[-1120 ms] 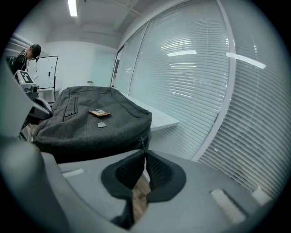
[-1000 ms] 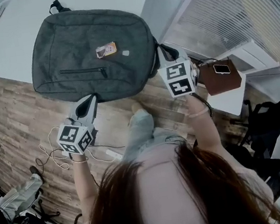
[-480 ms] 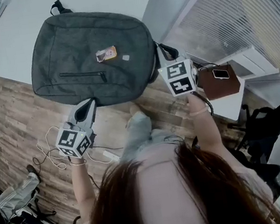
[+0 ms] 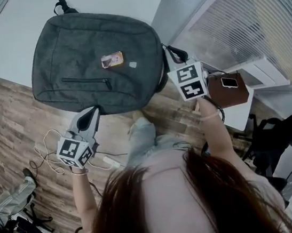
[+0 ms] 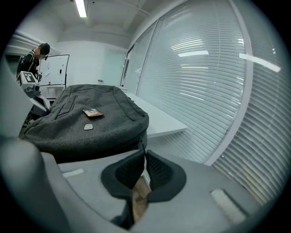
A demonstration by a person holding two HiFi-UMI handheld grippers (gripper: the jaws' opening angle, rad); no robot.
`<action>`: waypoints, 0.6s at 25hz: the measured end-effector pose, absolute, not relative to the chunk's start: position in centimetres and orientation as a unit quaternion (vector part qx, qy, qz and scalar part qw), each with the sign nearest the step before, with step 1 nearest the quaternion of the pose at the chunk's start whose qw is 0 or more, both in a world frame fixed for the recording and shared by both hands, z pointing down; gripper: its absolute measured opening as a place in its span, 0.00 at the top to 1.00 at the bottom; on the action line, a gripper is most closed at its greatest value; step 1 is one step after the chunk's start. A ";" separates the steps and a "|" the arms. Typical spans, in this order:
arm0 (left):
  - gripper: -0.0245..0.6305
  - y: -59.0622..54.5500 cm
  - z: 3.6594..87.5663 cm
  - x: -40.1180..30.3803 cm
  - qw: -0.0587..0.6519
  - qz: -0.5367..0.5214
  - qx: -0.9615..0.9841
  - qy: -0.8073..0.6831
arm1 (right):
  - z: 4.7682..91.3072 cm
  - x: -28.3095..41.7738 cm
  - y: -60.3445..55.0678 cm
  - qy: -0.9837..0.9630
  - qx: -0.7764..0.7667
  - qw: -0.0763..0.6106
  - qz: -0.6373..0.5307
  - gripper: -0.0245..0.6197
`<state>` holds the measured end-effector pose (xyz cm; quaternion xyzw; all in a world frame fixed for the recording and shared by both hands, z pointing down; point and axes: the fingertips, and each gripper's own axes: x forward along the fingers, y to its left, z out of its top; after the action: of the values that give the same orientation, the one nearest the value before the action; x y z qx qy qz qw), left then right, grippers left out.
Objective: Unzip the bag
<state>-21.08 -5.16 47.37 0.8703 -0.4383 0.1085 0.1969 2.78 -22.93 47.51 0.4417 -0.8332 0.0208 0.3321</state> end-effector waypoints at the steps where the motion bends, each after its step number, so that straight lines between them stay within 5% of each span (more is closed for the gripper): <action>1: 0.95 -5.2 47.3 -21.1 0.198 0.108 0.870 -0.438 | 47.5 2.7 -23.1 -0.834 0.440 0.332 0.020 0.94; 15: 0.95 -5.2 47.4 -20.9 0.208 0.123 0.873 -0.424 | 47.6 2.1 -24.9 -0.839 0.422 0.343 0.001 0.94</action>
<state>-20.92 -5.24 47.39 0.8729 -0.4237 0.1226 0.2084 2.11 -24.92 47.60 0.4224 -0.8391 0.0007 0.3428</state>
